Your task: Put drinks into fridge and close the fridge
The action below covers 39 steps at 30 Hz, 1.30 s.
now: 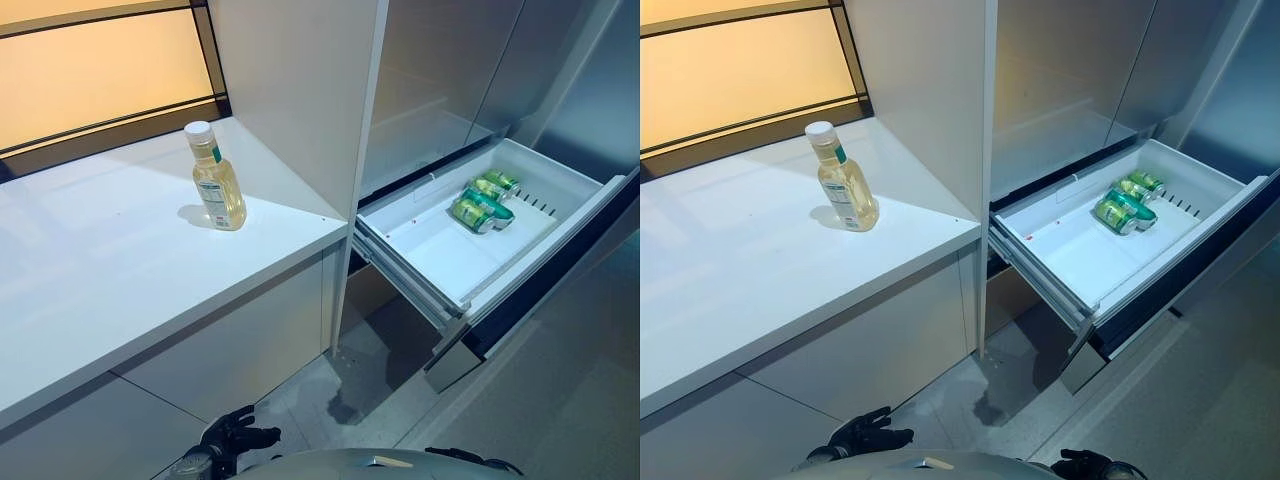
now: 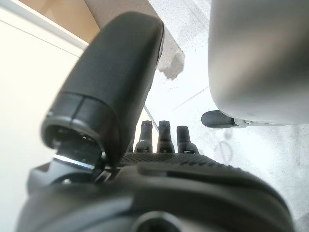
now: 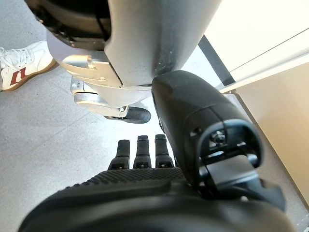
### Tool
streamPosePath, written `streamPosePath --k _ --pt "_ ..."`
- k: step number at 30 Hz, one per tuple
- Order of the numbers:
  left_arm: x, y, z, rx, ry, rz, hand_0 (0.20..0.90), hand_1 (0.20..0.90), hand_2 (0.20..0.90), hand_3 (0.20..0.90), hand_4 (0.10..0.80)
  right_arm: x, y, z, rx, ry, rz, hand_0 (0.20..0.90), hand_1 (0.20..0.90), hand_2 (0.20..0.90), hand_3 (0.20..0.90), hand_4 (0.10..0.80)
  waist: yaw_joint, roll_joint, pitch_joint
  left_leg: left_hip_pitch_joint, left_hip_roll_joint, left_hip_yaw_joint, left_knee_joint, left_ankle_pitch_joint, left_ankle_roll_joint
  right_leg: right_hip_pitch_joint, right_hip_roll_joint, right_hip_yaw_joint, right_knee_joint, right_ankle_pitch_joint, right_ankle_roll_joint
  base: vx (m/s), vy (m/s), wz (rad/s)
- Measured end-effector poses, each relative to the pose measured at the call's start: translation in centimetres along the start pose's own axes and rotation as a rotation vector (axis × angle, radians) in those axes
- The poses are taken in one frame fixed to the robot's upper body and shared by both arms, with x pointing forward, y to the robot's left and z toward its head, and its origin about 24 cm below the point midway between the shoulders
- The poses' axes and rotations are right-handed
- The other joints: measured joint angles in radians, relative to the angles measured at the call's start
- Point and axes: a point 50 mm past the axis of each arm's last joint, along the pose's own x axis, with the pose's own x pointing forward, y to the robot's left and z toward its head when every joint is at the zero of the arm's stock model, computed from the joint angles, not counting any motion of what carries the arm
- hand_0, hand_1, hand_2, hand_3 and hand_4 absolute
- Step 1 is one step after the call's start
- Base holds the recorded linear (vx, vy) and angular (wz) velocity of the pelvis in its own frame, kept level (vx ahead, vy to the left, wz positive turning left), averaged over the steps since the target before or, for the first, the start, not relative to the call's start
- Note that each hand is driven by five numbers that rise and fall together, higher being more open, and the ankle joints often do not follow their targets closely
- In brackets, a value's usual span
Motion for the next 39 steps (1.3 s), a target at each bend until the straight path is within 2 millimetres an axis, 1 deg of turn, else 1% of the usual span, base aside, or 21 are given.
streamPosePath --k 14,16,22,25,29,31,33,36,37,38,39 --pt "0.0 -0.2 0.0 0.012 -0.002 -0.037 0.900 0.900 0.900 0.900 0.800 0.0 0.0 -0.2 0.002 0.013 0.001 0.900 0.900 0.900 0.900 0.800 0.000 -0.002 -0.009 0.006 0.000 0.000 -0.003 0.000 0.000 0.005 0.000 0.001 0.000 0.000 0.000 0.000 0.000 0.00" --pt "0.0 -0.3 0.1 0.043 -0.010 -0.047 0.900 0.900 0.900 0.900 0.800 0.0 0.0 -0.2 0.001 0.017 0.001 0.900 0.900 0.900 0.900 0.800 -0.001 -0.003 -0.012 0.006 0.000 0.000 -0.003 0.000 0.000 0.005 0.000 0.001 0.000 0.000 0.000 0.000 0.000 0.00" --pt "0.0 -1.1 1.2 0.277 -0.084 -0.110 0.900 0.900 0.900 0.900 0.800 0.0 0.0 -0.4 0.001 0.025 0.001 0.900 0.900 0.900 0.900 0.800 -0.003 -0.001 -0.023 0.006 0.000 0.003 -0.004 0.000 0.000 0.004 0.000 0.003 0.000 0.000 0.000 0.000 0.000 0.00" --pt "0.0 -2.1 2.5 0.393 -0.159 -0.162 0.900 0.900 0.900 0.900 0.800 0.0 0.0 -0.4 -0.010 0.026 0.000 0.900 0.900 0.900 0.900 0.800 -0.002 -0.001 -0.023 0.004 0.000 0.003 -0.004 0.000 0.000 0.001 0.000 0.003 0.001 0.000 0.000 0.000 0.000 0.00" --pt "-0.3 -4.0 4.9 0.552 -0.287 -0.241 0.900 0.900 0.900 0.900 0.800 0.0 0.0 0.0 -0.040 0.016 0.002 0.900 0.900 0.900 0.900 0.800 -0.008 -0.002 -0.025 -0.007 0.001 0.007 -0.003 0.001 -0.002 -0.012 0.001 0.007 0.004 0.002 -0.002 -0.028 0.014 -0.02" --pt "-0.5 -4.5 5.9 0.610 -0.331 -0.266 0.900 0.900 0.900 0.900 0.800 0.0 0.0 0.0 -0.041 0.015 0.003 0.900 0.900 0.900 0.900 0.800 -0.009 -0.001 -0.025 -0.007 0.001 0.007 -0.003 0.002 -0.002 -0.012 0.001 0.007 0.004 0.002 -0.002 -0.046 0.018 -0.01" --pt "-1.0 -5.4 8.1 0.680 -0.422 -0.289 0.900 0.900 0.900 0.900 0.800 -0.1 -0.1 0.1 -0.043 0.015 0.004 0.900 0.900 0.900 0.900 0.800 -0.010 0.000 -0.022 -0.008 0.001 0.007 -0.004 0.002 -0.002 -0.013 0.001 0.007 0.004 0.002 -0.002 -0.036 0.021 0.00" --pt "-1.7 -6.1 11.1 0.713 -0.533 -0.304 0.900 0.900 0.900 0.900 0.800 -0.1 -0.2 0.3 -0.044 0.013 0.006 0.900 0.900 0.900 0.900 0.800 -0.010 0.006 -0.017 -0.007 0.001 0.007 -0.004 0.002 -0.002 -0.012 0.001 0.007 0.004 0.002 -0.002 0.000 0.000 0.00" --pt "-1.9 -6.2 11.7 0.720 -0.555 -0.311 0.900 0.900 0.900 0.900 0.800 -0.1 -0.3 0.3 -0.045 0.013 0.005 0.900 0.900 0.900 0.900 0.800 -0.010 0.007 -0.016 -0.008 0.001 0.007 -0.005 0.002 -0.002 -0.012 0.001 0.006 0.004 0.002 -0.002 0.000 0.000 0.00" --pt "-2.5 -6.5 12.9 0.742 -0.601 -0.331 0.900 0.900 0.900 0.900 0.800 -0.1 -0.4 0.4 -0.045 0.012 0.003 0.900 0.900 0.900 0.900 0.800 -0.010 0.011 -0.011 -0.008 0.002 0.006 -0.005 0.002 -0.003 -0.012 0.001 0.005 0.004 0.002 -0.002 0.000 0.000 0.00" --pt "-2.9 -6.8 13.7 0.761 -0.631 -0.351 0.900 0.900 0.900 0.900 0.800 -0.1 -0.4 0.5 -0.046 0.011 0.001 0.900 0.900 0.900 0.900 0.800 -0.010 0.015 -0.008 -0.008 0.002 0.006 -0.005 0.002 -0.003 -0.012 0.001 0.005 0.003 0.002 -0.001 0.000 0.000 0.00"
